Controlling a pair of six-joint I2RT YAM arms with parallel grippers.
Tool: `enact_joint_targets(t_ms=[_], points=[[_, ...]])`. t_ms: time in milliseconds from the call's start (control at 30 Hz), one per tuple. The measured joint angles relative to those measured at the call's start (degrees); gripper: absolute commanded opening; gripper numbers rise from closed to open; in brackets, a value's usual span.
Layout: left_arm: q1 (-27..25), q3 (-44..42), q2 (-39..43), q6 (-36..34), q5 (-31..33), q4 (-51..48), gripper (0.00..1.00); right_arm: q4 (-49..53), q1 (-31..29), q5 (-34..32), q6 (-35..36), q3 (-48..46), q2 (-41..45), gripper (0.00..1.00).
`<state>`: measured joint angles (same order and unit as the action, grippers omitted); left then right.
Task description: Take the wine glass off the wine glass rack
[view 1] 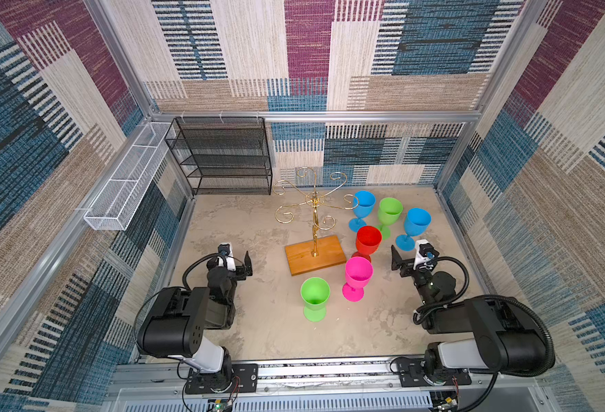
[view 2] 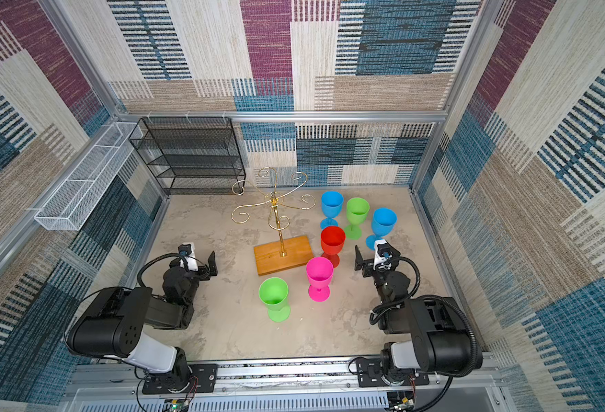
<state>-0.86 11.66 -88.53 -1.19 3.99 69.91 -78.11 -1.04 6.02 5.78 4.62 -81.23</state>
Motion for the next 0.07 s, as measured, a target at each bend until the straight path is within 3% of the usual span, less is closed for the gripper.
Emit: enact_joint_targets(t_ms=[67], points=[[0.0,1.53,0.61,-0.11,-0.92,-1.68,0.99,-0.61,0.04,0.0,-0.35,0.0,-1.36,0.99]])
